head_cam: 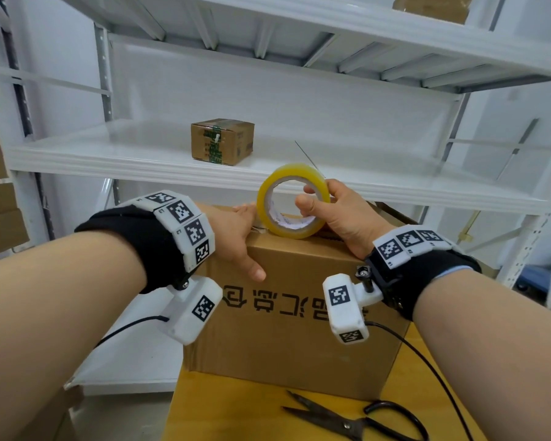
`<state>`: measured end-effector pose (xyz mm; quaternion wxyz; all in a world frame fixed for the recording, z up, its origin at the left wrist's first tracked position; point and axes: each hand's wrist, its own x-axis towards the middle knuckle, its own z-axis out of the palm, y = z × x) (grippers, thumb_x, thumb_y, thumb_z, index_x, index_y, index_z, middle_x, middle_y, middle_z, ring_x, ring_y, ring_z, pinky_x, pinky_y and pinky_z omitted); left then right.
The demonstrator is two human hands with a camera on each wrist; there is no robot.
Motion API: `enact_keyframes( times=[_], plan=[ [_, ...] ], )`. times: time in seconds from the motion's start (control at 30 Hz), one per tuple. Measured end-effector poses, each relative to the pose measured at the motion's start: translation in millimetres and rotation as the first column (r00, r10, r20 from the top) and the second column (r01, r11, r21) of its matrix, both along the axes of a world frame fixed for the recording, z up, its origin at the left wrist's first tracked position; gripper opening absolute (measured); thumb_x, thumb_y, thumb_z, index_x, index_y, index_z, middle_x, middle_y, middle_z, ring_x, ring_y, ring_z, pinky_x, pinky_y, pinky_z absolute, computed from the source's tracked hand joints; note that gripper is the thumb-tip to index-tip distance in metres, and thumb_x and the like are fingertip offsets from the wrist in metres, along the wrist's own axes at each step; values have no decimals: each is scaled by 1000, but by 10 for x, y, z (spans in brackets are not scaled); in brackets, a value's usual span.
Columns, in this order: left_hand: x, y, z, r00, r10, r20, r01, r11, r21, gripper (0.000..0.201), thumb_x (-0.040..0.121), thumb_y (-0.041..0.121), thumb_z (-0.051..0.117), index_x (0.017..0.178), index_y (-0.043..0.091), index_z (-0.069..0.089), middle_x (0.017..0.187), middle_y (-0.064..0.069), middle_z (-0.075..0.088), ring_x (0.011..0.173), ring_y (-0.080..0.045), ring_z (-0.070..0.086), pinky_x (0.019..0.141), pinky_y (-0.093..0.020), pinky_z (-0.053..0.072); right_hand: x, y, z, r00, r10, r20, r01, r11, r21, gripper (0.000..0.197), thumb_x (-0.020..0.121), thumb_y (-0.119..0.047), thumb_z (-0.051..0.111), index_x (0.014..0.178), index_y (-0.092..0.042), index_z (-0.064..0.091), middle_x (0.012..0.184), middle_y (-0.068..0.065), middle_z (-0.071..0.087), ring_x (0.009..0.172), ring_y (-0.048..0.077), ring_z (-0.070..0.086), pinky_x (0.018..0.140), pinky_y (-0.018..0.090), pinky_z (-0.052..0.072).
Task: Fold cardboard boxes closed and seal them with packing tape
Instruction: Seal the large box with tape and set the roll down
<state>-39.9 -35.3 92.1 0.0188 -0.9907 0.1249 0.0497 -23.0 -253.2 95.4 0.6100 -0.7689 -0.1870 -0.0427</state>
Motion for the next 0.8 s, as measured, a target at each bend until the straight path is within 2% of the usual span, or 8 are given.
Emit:
enact_keyframes(
  times=[0.03,0.13,0.2,0.4,0.57,0.7,0.8],
  plan=[
    [-5,6,9,1000,5,9,-5,1000,-4,124,54,82,71,149,26,13,156,-1,26,139,-23,33,115,-48,30,-2,-7,1,1000,-4,3,4,1000,10,55,76,-37,81,122,-15,61,101,12,70,84,17,67,74,27,54],
    [-37,-15,16,1000,29,6,-30,993,111,133,55,90,59,155,24,3,164,-5,1,151,-26,8,120,-51,16,-6,-19,6,1000,-8,11,8,999,32,65,68,-43,82,121,-12,61,101,14,71,85,19,68,82,33,57],
    [-29,-42,23,999,32,4,-32,992,120,132,57,92,54,156,24,-1,165,-4,-4,151,-25,2,121,-51,13,-10,-21,11,1000,-15,17,14,1000,26,69,63,-48,81,119,-12,62,98,12,72,87,20,68,87,36,57],
    [-47,-115,64,999,22,-29,-19,994,106,127,67,88,51,156,20,-8,165,-4,-5,152,-23,0,121,-51,12,15,-38,30,999,-42,20,41,999,32,65,62,-56,78,104,-8,66,86,8,71,81,23,64,93,47,55],
    [-166,-192,87,999,20,-35,-17,995,98,111,82,73,51,156,17,-9,165,-5,-5,152,-21,-2,122,-49,10,31,-74,3,999,-47,-15,48,997,64,80,63,-58,76,114,2,63,87,9,71,83,26,63,99,53,52],
    [-150,-265,84,999,-29,-30,31,996,85,104,86,71,49,157,18,-4,165,-1,-4,152,-18,-1,122,-47,11,38,-91,1,998,-58,6,58,998,39,78,61,-64,76,109,-4,66,87,8,72,84,26,64,100,53,52],
    [-130,-273,66,998,-26,-63,31,997,77,103,85,72,48,157,20,-5,165,1,-5,151,-17,-2,123,-48,10,34,-89,-16,998,-58,19,58,998,21,65,62,-62,76,103,-12,67,86,7,71,82,22,64,95,47,54]
  ],
)
